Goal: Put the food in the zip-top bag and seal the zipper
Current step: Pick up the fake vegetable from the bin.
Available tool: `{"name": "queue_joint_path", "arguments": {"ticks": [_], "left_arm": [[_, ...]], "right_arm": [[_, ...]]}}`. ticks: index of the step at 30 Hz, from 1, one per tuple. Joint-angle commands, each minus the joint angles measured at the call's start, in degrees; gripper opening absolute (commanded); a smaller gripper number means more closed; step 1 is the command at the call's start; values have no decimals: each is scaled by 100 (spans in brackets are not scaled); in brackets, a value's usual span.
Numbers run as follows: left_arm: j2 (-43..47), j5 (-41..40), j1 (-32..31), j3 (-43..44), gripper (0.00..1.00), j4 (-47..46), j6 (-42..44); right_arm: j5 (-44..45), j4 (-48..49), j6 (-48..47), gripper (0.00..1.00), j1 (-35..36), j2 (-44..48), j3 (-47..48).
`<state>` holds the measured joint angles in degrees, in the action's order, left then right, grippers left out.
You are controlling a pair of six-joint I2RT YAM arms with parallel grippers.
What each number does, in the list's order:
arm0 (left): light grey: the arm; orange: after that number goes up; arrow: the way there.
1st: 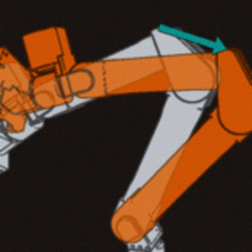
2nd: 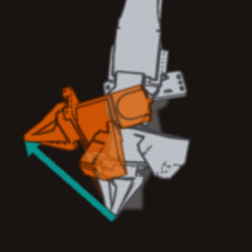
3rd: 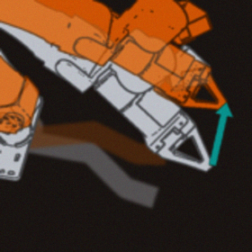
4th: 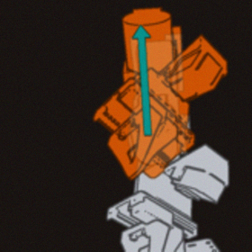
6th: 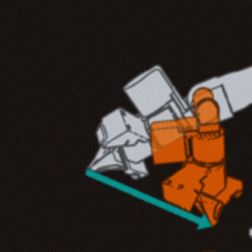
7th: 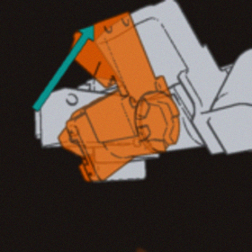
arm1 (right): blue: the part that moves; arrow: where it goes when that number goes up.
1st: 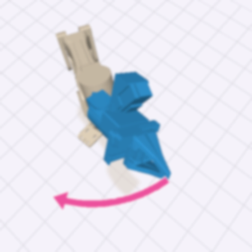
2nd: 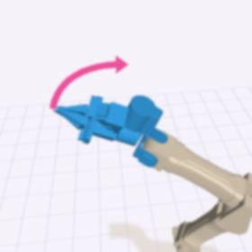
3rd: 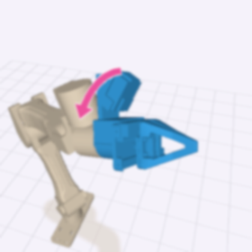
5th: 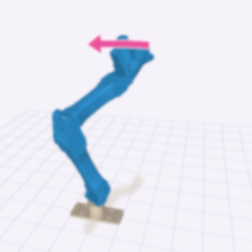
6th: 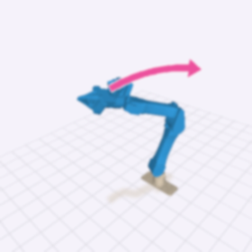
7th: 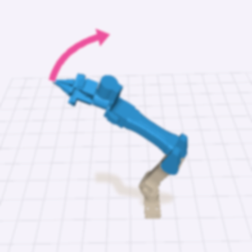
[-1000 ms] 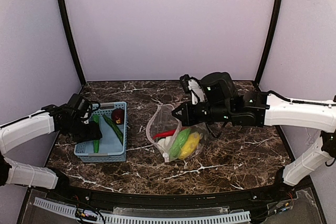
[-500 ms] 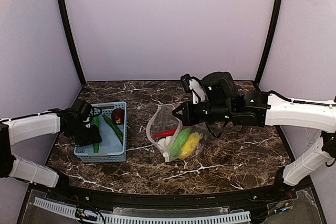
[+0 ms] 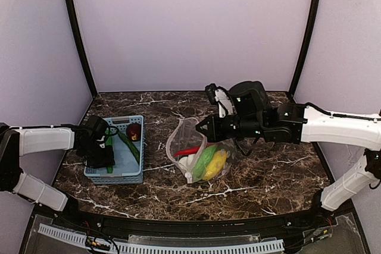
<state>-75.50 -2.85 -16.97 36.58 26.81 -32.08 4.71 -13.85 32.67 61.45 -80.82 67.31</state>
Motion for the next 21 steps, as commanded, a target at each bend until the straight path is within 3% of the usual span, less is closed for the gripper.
{"name": "queue_joint_path", "arguments": {"ticks": [1,21], "left_arm": [[-85,-146,39,-93,36,31,70],[209,28,55,-114,17,108,113]], "right_arm": [[12,129,-20,0,-43,184,-59],[56,86,1,0,-49,330,-156]]}}
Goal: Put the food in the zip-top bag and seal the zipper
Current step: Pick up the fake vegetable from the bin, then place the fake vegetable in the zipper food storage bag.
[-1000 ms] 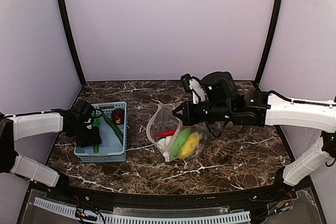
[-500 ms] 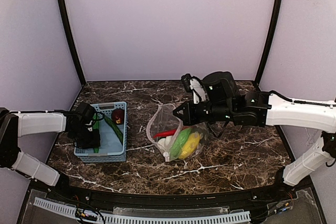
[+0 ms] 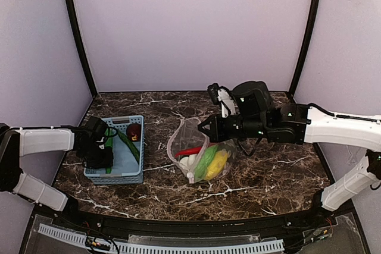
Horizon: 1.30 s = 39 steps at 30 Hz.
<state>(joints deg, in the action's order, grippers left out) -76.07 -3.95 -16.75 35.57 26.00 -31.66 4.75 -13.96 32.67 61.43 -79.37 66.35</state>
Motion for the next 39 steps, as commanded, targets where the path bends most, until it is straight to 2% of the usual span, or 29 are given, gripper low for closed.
{"name": "queue_joint_path", "arguments": {"ticks": [1,10,13,17,18,22,28,33,39], "left_arm": [[337,218,37,45,16,240,94],[1586,1012,32,818,15,1155,674],[1873,1600,27,1159,13,1672,759],[2206,2729,-109,1310,12,1832,615],[2252,3066,-258,1336,12,1822,529],[2447,3510,-1020,1501,10,1718,255],[2484,3737,-2115,1601,9,1139,-35],[2169,3781,-2993,1609,9,684,-21],[1815,3891,-3429,1744,9,558,94]], "right_arm": [[56,93,-8,0,-51,193,-56],[52,69,-32,0,-45,186,6],[67,61,-72,0,-46,171,23],[116,51,-131,0,-53,145,56],[122,51,-151,0,-61,128,67],[105,83,-279,0,-68,88,111],[125,104,-321,0,-62,92,147],[134,93,-277,0,-63,184,45],[137,51,-285,0,-62,312,-38]]}}
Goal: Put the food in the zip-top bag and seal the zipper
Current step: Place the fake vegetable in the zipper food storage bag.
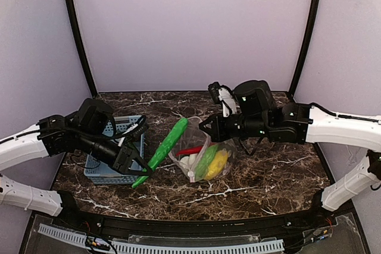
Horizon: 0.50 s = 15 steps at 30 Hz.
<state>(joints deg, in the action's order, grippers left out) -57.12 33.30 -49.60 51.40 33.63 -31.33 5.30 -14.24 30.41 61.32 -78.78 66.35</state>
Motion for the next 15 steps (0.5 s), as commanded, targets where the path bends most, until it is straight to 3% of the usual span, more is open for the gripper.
{"name": "queue_joint_path", "arguments": {"ticks": [1,15], "left_arm": [[-104,180,-158,143,9,-189,63],[-483,484,-236,39,10,-65,101]], "right_arm": [[71,79,-69,0,-56,262,-40],[-285,332,-713,0,149,178,50]]}}
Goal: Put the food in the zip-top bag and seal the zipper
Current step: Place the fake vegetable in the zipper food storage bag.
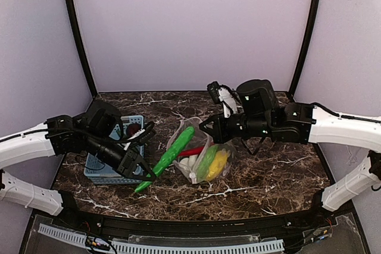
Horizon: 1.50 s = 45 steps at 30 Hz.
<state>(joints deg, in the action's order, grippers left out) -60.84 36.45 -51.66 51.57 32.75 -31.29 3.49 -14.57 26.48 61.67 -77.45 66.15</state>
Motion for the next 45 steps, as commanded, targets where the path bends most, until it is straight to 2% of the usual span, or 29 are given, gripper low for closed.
{"name": "queue_joint_path", "arguments": {"ticks": [1,5,12,20,25,34,42,45], "left_arm": [[-174,143,-30,43,10,41,114],[-333,-130,-33,222,10,59,107],[-751,-76,-34,671,10,-74,-37],[-1595,184,-31,981,10,-38,64],[-2040,36,-35,1429,14,139,269],[-2620,-731,-18,2284,25,672,520],[-2331,-1486,-16,2217,40,1142,690],[-2136,-1654,-19,2097,50,1308,694]], "right_arm": [[-118,359,-363,0,136,26,96],[-152,360,-606,0,230,-63,155],[107,82,-1161,0,569,-406,424],[196,106,-1257,0,850,-652,556],[222,68,-1240,0,917,-740,533],[245,77,-1049,0,969,-735,377],[711,40,-521,0,948,-612,218],[733,3,-162,0,849,-603,187]]}}
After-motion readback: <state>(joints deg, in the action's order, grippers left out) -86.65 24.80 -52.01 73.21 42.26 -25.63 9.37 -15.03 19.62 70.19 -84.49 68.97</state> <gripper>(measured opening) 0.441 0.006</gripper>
